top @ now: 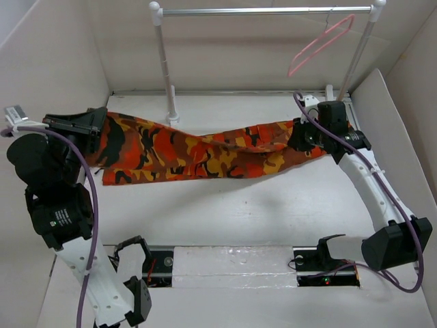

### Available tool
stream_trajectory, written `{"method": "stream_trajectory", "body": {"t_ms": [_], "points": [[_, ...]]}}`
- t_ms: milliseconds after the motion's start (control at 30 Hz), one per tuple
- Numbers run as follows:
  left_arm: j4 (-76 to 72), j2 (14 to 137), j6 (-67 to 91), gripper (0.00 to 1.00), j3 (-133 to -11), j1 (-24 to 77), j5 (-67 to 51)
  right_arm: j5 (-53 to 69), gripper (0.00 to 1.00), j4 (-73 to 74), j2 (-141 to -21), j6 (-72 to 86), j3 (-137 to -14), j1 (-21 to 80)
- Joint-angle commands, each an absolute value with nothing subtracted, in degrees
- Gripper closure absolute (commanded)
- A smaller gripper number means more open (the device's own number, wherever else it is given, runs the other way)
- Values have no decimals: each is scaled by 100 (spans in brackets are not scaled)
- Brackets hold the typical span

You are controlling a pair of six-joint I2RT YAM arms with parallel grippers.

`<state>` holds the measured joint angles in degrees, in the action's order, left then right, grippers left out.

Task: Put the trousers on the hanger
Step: Fold the trousers at the center of the board.

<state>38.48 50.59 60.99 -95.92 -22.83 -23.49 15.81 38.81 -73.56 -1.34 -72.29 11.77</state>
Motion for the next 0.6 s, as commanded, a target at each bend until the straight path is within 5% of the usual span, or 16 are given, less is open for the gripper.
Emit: {"method": "stream_trajectory", "body": {"t_ms": [0,200,333,567], "points": [[4069,4774,6372,100,-9211,-2285,-2382,1187,81,3990,-7110,-316,-7523,1213],[5088,4790,5731,100,-9528,-2285,-1188,1292,82,3955,-7180,-325,-7594,1213],[4055,4693,5932,100,-8082,-2285,-827,1589,82,3816,-7304,-273,-7498,1213],[3297,5553,6292,100,-7367,-2363,-114,1696,82,3753,-7365,-255,-7383,1213]]}}
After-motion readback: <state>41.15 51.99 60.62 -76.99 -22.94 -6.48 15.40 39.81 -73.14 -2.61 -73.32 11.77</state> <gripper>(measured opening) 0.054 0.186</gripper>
